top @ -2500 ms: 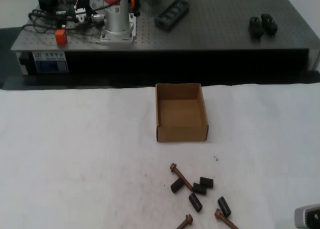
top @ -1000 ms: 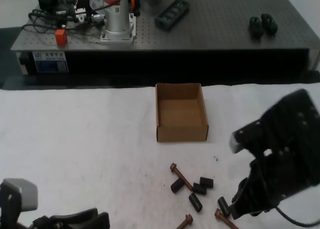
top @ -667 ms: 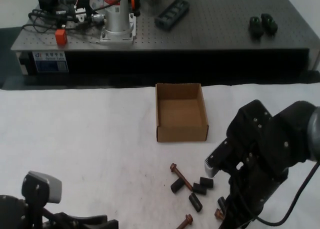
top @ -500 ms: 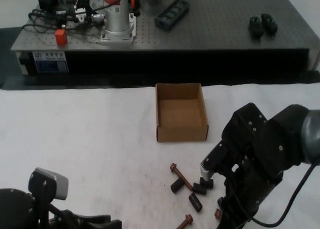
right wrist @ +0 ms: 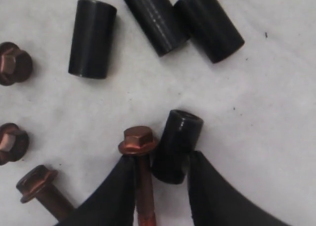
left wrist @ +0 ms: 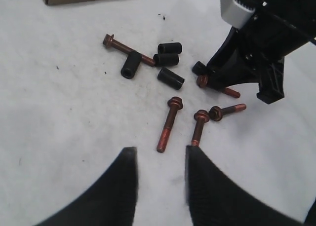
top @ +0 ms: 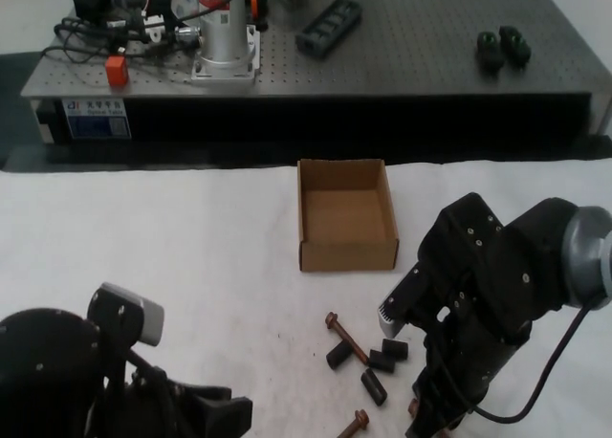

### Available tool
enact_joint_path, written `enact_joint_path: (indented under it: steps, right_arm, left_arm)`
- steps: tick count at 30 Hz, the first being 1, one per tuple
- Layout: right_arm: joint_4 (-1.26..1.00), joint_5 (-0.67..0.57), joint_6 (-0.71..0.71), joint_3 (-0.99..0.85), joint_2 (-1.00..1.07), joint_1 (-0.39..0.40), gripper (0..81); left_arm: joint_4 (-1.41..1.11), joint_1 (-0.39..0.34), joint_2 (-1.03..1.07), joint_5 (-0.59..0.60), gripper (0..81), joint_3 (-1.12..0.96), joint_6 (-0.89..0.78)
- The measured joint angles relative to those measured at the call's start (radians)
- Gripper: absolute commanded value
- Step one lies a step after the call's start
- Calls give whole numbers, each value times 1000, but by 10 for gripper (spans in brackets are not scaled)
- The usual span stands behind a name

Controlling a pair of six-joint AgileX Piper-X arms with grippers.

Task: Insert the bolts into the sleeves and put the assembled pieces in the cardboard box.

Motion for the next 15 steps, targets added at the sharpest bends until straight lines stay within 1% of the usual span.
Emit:
enact_joint_path:
  steps: [7, 12, 15]
  right_arm:
    - [14, -16, 0, 0, 3, 0, 249]
    - [62, -37, 4, 7, 13, 2, 347]
    - [77, -42, 13, 9, 6, 1, 323]
  left_arm:
    - [-8, 0, 9, 0, 246, -4, 10]
    - [-8, 0, 9, 0, 246, -4, 13]
    - [-8, 0, 9, 0, 246, -4, 13]
